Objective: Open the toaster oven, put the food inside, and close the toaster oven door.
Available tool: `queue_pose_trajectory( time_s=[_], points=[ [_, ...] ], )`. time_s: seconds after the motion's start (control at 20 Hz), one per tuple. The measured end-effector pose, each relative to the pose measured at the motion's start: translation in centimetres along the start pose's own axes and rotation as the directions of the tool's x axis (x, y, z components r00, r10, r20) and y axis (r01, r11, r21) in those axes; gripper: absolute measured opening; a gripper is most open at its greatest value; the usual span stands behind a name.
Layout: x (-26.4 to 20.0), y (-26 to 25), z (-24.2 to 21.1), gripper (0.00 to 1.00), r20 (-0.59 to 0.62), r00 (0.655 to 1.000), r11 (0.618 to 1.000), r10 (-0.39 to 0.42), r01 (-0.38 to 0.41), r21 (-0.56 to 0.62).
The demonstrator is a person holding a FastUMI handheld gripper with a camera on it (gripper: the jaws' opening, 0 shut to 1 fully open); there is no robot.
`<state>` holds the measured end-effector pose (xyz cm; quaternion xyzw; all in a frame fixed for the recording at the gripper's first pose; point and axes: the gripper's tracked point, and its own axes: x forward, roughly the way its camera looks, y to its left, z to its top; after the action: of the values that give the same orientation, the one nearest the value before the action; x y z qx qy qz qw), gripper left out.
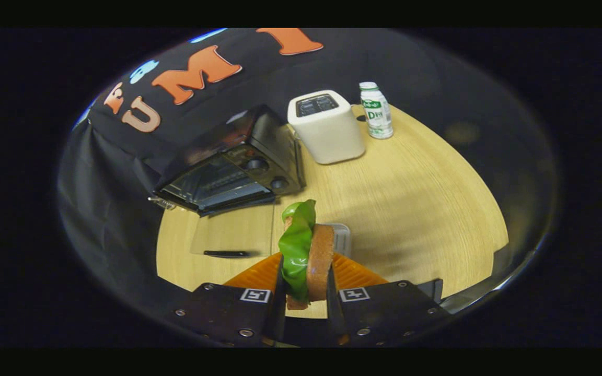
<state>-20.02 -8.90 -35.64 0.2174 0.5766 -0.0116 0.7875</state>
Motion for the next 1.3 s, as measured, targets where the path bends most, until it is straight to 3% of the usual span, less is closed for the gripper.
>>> queue_pose_trajectory(
  time_s=[0.4,0.7,1.0,1.3],
  points=[
    [4.0,9.5,1.9,0.33,0.079,0.977,0.972,0.199,-0.207,0.111],
    [9.0,16.0,3.9,0.34,0.149,0.948,0.925,0.282,-0.31,0.221],
    [14.1,20.2,4.6,0.33,0.186,0.931,0.879,0.315,-0.36,0.313],
    [17.3,22.2,5.9,0.33,0.307,0.9,0.815,0.31,-0.418,0.402]
  ],
)
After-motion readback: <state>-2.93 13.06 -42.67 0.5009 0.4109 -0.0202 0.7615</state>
